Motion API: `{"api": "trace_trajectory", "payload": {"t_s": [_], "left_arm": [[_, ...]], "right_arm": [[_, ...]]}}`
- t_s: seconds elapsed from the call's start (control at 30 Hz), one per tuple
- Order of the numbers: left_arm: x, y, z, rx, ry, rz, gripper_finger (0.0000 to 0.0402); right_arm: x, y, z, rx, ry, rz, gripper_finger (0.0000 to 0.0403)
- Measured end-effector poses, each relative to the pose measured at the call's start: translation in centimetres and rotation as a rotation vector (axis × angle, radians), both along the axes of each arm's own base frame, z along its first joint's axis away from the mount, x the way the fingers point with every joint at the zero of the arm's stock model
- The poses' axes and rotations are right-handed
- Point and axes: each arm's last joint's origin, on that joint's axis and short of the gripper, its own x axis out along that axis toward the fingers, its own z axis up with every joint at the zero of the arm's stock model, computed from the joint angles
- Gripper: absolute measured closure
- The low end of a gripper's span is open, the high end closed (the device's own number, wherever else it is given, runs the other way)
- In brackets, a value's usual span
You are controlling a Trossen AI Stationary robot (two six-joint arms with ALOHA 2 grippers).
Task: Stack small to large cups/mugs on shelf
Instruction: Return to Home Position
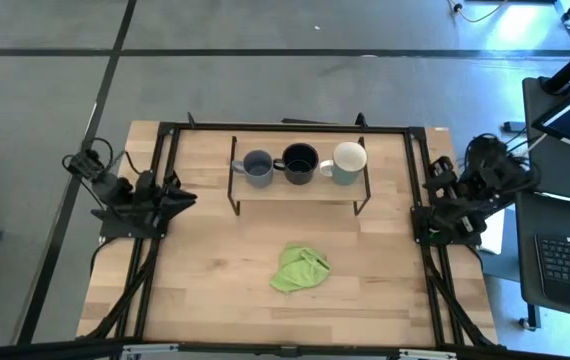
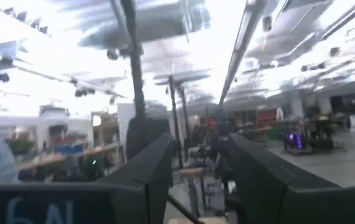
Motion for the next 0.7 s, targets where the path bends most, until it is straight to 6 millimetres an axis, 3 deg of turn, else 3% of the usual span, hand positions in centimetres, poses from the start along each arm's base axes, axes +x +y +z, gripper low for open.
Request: {"api": "trace_trajectory", "payload": {"t_s": [0.1,0.17,0.43,0.6,0.7], "left_arm": [[0.1,0.1,-1.3,0.115,0.139,0.064,0.033],[0.3,0.0,-2.6,0.078,0.225,0.084,0.033],[0.5,0.1,-4.1,0.077,0.293,0.176,0.0331],[0.5,0.1,-7.3,0.002,0.451,0.2,0.0331],[0.6,0.1,-7.5,-0.019,0.474,0.202,0.0331]], "right_arm": [[-0.4,-0.8,-2.8,0.06,-0.014,-0.035,0.0243],[-0.6,-0.9,-4.7,0.075,-0.052,-0.018,0.0243],[0.3,0.4,-10.1,0.056,-0.116,-0.056,0.0244],[0.9,0.7,-11.0,-0.028,-0.05,-0.117,0.0243],[1.3,1.1,-11.8,-0.172,0.016,-0.156,0.0243]]}}
